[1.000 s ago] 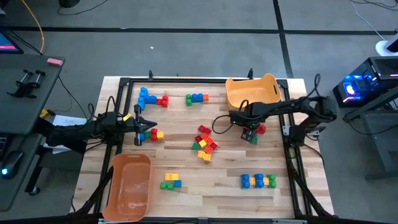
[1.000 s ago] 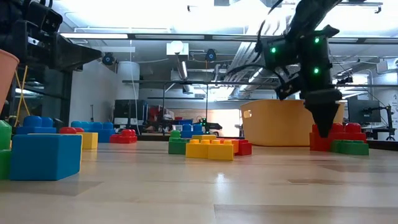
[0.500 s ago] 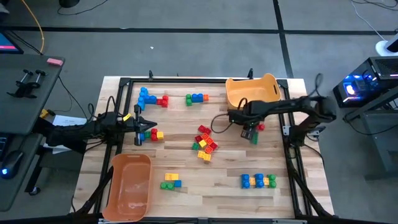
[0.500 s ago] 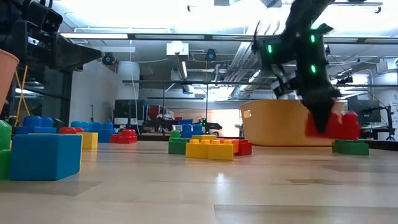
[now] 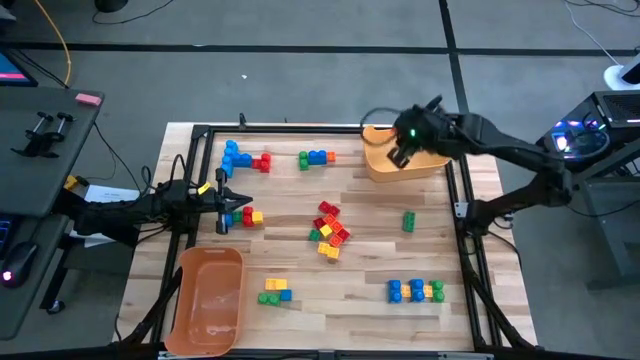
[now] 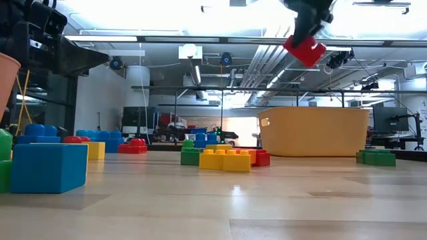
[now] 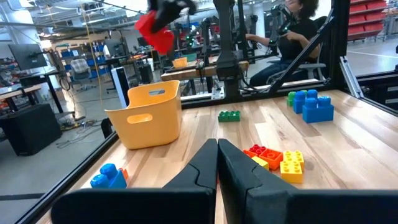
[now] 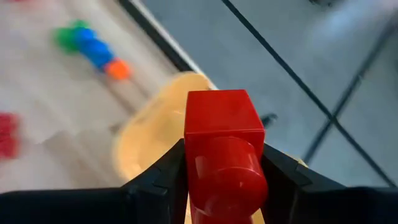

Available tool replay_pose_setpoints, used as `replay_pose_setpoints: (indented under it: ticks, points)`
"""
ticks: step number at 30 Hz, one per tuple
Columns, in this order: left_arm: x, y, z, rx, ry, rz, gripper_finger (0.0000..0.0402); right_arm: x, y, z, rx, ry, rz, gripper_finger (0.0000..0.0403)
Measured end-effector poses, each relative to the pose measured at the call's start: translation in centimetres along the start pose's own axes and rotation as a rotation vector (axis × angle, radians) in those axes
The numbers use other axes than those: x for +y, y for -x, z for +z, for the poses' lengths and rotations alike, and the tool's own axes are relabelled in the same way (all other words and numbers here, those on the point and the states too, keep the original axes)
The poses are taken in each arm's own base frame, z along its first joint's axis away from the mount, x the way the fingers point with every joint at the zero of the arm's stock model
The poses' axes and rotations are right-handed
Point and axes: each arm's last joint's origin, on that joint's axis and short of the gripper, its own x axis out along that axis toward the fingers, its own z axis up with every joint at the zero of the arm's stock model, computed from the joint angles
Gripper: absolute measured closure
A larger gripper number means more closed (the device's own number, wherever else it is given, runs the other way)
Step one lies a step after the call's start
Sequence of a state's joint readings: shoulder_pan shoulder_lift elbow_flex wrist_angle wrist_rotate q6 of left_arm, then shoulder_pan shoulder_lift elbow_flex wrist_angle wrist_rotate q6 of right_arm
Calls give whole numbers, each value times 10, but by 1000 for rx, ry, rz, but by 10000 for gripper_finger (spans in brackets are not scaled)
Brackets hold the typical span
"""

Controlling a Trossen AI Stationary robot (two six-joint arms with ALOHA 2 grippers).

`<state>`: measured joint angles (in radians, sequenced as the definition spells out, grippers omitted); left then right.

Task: Sort blocks by size
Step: Put the red game piece into the yellow bin, then put the green game piece into the yellow bin

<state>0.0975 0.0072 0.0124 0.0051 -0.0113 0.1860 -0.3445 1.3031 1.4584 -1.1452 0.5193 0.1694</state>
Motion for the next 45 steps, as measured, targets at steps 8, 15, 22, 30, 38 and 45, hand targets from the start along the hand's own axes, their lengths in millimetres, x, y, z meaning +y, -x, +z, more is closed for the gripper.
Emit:
replay_pose_setpoints:
  ticks: [8, 15, 22, 30, 38, 45]
  points:
    - [0, 0, 0, 0, 0, 0, 401, -24, -42, -3, 107, -108, -102, 236]
    - [0, 0, 0, 0, 0, 0, 401, -25, -39, -2, 88, -186, 21, 76]
    - [0, 0, 0, 0, 0, 0, 401, -4, 7, -12, 58, -321, 413, 63]
    - [0, 0, 0, 0, 0, 0, 401, 84, 70, -77, 498, -301, 497, 76]
    - [0, 0, 0, 0, 0, 0, 401, 155, 111, -150, 820, -424, 214, 76]
    - [0, 0, 0, 0, 0, 0, 401, 188, 98, -199, 968, -445, 78, 76]
